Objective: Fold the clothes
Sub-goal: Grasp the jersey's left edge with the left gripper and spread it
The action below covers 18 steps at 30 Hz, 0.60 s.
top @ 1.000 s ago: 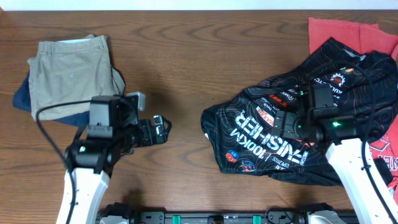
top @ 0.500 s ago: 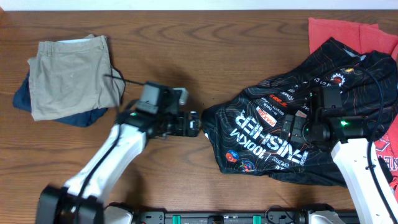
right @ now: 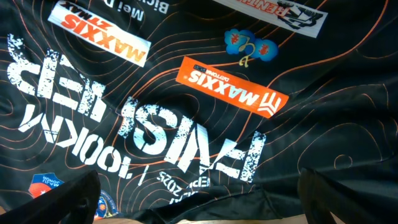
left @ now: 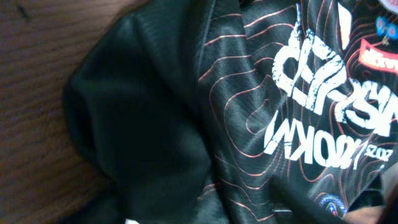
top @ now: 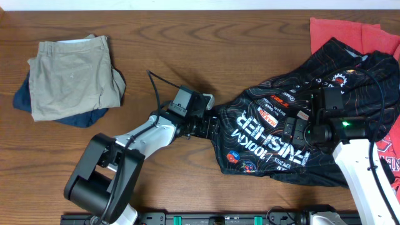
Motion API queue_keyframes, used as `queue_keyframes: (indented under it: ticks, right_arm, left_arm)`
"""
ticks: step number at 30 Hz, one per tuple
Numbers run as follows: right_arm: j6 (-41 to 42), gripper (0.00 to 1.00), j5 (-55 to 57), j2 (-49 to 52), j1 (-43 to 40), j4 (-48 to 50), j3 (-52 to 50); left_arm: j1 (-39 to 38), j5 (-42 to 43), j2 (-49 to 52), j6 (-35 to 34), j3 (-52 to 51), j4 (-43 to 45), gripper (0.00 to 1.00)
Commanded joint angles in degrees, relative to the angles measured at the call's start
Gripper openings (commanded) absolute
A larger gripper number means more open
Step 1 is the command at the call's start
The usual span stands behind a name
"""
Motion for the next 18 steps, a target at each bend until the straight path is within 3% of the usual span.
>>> queue_keyframes:
  ticks: [1,3,11,18]
  right_arm:
    - [0.74,0.99,0.61,-0.72,-1.31,-0.04,-0.04]
    - [0.74,0.99,0.66,-0.72,-1.31,0.17,-0.04]
    - [0.74,0.99,1.92,-0.72,-1.31,0.37,-0.04]
    - [0.74,0.99,2.73,-0.72,-1.31,0.85,-0.04]
  left_arm:
    - [-0.39,0.11,1.44,0.37,-0.28,0.24,0.36]
    - [-0.20,0.11,1.40,0.37,-0.26,1.05,0.06]
    - [7.76,-6.75,-4.02,0.39,1.49,0.46,0.06]
    - [26.01,-11.61,-11.93,0.37,7.67,0.96,0.06]
